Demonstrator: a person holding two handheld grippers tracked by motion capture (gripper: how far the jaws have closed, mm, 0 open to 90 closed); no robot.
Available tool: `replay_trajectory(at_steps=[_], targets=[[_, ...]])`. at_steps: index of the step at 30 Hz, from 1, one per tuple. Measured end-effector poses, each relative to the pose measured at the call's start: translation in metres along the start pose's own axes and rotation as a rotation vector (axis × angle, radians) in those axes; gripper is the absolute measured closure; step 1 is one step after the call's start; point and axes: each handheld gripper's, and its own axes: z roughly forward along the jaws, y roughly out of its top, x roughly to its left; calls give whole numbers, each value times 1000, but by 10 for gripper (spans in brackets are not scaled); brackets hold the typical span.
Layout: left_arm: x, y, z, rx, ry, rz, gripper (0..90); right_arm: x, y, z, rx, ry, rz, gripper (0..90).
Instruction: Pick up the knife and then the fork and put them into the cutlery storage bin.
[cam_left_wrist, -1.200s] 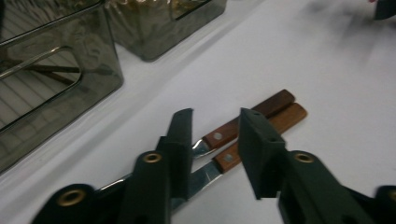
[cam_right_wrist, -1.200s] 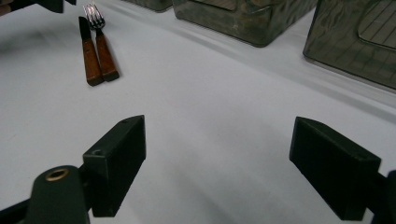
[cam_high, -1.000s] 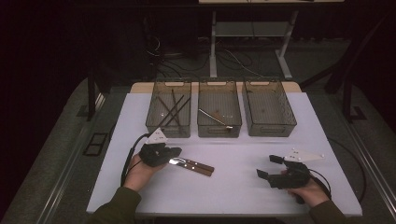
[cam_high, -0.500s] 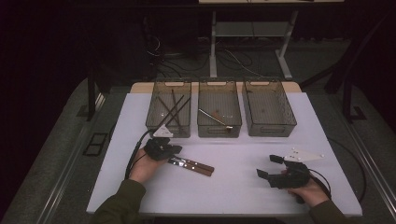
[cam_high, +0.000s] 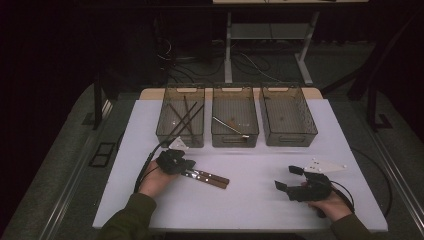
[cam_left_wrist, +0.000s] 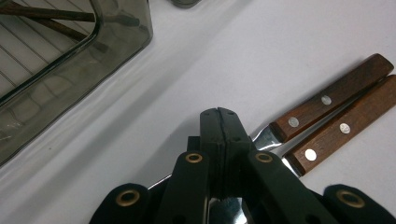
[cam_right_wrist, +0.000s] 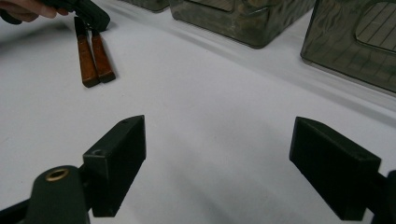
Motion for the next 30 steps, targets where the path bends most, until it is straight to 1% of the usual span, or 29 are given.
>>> replay_trajectory(at_steps=[2, 3, 4, 7, 12, 13, 14, 18, 23, 26, 27, 29, 30], targets=[[0, 0, -1, 3, 2, 3, 897, 0, 0, 0, 0, 0, 0, 182], [0, -1, 0, -1, 0, 0, 897, 0, 0, 0, 1, 0, 0, 182], [0, -1, -1, 8, -3, -1, 897, 0, 0, 0, 2, -1, 1, 182], [0, -2, -2, 7, -6, -6, 897, 0, 0, 0, 3, -2, 1, 182], [-1, -3, -5, 17, -8, 2, 897, 0, 0, 0, 4, -3, 1, 182], [-1, -4, -5, 25, -9, 3, 897, 0, 0, 0, 4, -3, 1, 182], [-2, -4, -6, 22, -11, -3, 896, 0, 0, 0, 4, -2, 0, 182], [-2, -6, -8, 29, -19, 2, 896, 0, 0, 0, 5, -2, 0, 182], [-5, -9, -11, 35, -27, 9, 896, 0, 0, 0, 6, -4, -6, 182], [-7, -11, -13, 44, -35, 2, 896, 1, 0, 0, 8, -1, -7, 182], [-8, -12, -13, 40, -36, -2, 897, 1, 0, 0, 9, -1, -7, 182], [-9, -12, -14, 48, -39, 4, 896, 1, 0, 0, 10, 0, -8, 182], [-10, -13, -15, 45, -41, -2, 896, 1, 0, 0, 10, 0, -9, 182]])
